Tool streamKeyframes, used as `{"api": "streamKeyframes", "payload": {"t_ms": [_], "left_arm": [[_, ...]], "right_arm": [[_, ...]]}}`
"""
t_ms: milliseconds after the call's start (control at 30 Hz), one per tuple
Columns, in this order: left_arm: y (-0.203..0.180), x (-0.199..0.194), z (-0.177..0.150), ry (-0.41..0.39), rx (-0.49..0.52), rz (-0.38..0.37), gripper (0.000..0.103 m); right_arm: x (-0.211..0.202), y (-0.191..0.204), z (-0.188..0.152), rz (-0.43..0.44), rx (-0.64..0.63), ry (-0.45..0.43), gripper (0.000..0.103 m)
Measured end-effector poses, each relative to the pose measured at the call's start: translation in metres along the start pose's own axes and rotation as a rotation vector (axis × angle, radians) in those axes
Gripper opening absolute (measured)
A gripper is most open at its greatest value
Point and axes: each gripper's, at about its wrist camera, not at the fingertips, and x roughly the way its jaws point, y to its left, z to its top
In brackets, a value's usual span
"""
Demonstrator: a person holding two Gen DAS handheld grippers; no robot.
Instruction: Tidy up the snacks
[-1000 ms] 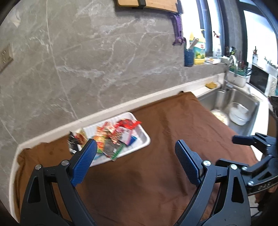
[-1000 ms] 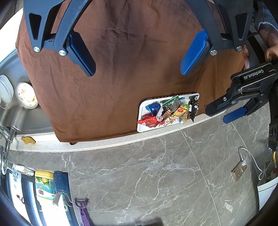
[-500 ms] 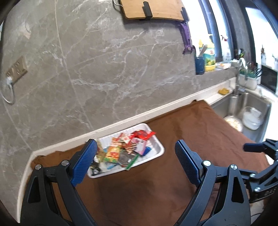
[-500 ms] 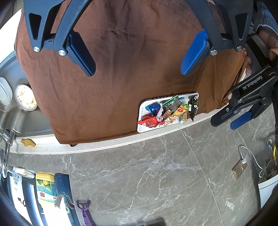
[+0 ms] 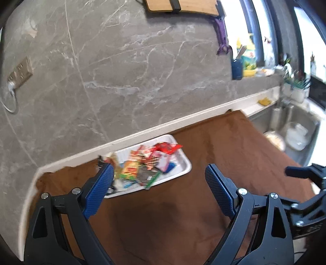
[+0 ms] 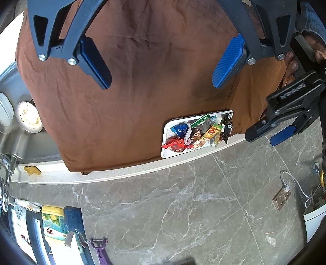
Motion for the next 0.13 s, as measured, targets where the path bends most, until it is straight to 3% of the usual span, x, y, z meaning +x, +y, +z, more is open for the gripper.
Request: {"api": "streamKeyframes", "payload": {"t_ms": [100,133], "left_arm": [[0.0088,0.0023,0.0001,0.015,-0.059,-0.083,0.091],[0.0107,0.0042,-0.0003,0.024,-0.068,-0.077,0.091]], "right_arm": [[0.0008,-0.0022,-0.0013,-0.006,0.002,0.002,0.103],[0.0011,-0.0035,-0.0018,-0.009,0.003,0.004,0.103]]}}
